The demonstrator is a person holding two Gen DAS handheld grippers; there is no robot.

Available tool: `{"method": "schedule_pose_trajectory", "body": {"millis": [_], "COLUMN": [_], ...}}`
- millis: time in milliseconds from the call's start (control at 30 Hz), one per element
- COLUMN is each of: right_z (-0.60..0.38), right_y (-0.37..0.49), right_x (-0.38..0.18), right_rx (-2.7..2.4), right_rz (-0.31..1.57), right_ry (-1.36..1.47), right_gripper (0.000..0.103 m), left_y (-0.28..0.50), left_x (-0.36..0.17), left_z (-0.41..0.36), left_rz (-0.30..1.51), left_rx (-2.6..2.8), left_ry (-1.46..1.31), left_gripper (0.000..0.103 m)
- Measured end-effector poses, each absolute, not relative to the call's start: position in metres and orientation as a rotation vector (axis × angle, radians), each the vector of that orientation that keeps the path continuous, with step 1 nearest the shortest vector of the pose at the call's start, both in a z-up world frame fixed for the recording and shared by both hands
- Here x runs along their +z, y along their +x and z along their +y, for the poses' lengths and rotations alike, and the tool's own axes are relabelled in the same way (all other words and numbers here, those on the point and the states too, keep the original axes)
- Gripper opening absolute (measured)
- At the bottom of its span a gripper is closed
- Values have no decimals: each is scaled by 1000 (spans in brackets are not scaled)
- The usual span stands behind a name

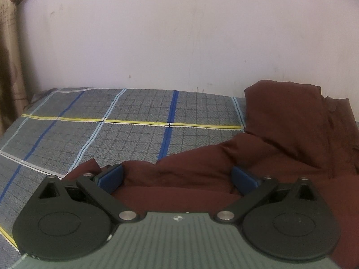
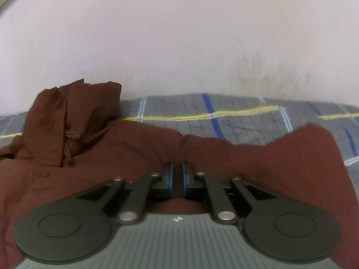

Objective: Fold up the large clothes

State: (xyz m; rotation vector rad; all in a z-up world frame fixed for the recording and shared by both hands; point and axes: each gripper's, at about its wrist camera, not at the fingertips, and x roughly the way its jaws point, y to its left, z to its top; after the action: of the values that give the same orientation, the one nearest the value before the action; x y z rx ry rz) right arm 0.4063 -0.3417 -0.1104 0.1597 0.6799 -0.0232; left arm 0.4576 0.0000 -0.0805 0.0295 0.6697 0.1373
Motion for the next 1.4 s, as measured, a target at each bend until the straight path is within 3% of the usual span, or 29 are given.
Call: {"method": "schedule_pose_trajectory", "body": {"millis": [667,767,833,1067,1400], "right_z": [-361,-354,-349,-375,-411], "right_y": [380,356,331,174,14], "right_x": [-104,-87,-72,-31,-58], "right_rx": [-41,-92,-146,38,64], "right_rz": [643,642,599,363,488], "right_ry": [183,88,8,63,63], "right_gripper": [11,33,101,103,103], "left_y": [450,447,441,386,234], "left_x": [-78,-75,-70,-30,7], "left_z": [-4,-1,0,-1,73], "left_rz": [643,658,661,556,690], "left_rx": [162,139,134,107,-199], "left_ry": [34,34,41,102,-145], "left_gripper": [103,103,103,103,103]}}
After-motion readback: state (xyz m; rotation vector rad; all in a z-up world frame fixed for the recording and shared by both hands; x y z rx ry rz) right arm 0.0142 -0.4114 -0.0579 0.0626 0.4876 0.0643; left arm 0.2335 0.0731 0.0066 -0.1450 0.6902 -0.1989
